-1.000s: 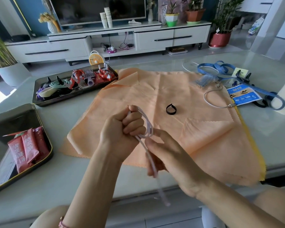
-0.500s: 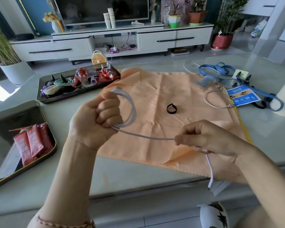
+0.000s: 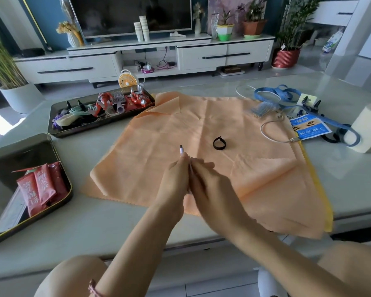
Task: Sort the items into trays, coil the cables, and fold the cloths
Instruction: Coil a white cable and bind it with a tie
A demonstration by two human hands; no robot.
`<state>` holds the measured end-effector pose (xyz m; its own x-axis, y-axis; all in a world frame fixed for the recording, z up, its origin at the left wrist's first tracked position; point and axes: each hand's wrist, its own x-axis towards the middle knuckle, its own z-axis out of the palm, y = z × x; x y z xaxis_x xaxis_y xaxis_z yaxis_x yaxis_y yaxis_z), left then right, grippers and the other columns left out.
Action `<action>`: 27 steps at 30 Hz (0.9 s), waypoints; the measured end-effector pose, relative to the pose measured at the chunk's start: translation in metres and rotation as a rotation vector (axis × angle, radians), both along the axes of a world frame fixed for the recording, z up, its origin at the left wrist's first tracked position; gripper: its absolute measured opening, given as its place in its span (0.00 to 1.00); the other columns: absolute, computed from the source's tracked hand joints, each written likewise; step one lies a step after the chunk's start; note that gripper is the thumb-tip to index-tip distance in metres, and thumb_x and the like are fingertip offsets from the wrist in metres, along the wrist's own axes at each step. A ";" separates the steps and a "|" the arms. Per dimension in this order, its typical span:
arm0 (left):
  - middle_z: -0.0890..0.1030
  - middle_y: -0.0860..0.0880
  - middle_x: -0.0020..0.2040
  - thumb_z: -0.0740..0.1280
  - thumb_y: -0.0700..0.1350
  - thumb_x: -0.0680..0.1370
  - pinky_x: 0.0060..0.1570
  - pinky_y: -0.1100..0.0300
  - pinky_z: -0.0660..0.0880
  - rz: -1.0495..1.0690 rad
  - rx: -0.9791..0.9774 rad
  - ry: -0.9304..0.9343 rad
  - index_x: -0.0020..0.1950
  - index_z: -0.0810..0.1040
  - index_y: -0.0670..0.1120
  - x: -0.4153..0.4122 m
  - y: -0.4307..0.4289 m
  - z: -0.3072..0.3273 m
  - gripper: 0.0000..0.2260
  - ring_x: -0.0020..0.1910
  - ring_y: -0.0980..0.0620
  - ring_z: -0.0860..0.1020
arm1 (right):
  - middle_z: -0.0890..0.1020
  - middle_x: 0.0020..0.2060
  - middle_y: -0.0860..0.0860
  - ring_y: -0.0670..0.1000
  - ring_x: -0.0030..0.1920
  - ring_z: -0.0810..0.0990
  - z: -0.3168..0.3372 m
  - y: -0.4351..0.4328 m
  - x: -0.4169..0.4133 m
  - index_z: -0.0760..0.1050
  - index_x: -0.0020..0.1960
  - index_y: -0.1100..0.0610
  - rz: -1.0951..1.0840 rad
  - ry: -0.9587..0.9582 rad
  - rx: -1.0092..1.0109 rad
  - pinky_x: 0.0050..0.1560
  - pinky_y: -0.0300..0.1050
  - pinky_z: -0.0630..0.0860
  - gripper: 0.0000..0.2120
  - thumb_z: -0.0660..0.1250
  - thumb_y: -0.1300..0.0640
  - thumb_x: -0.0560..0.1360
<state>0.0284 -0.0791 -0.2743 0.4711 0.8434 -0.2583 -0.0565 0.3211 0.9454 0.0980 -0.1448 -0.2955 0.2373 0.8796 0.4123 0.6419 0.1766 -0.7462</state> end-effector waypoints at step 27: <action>0.56 0.53 0.19 0.58 0.42 0.68 0.21 0.65 0.51 -0.034 -0.504 -0.635 0.23 0.61 0.47 0.000 -0.003 -0.004 0.14 0.19 0.56 0.50 | 0.80 0.34 0.54 0.49 0.36 0.77 0.005 0.001 0.033 0.79 0.43 0.62 -0.056 0.817 -0.222 0.39 0.43 0.75 0.14 0.55 0.61 0.78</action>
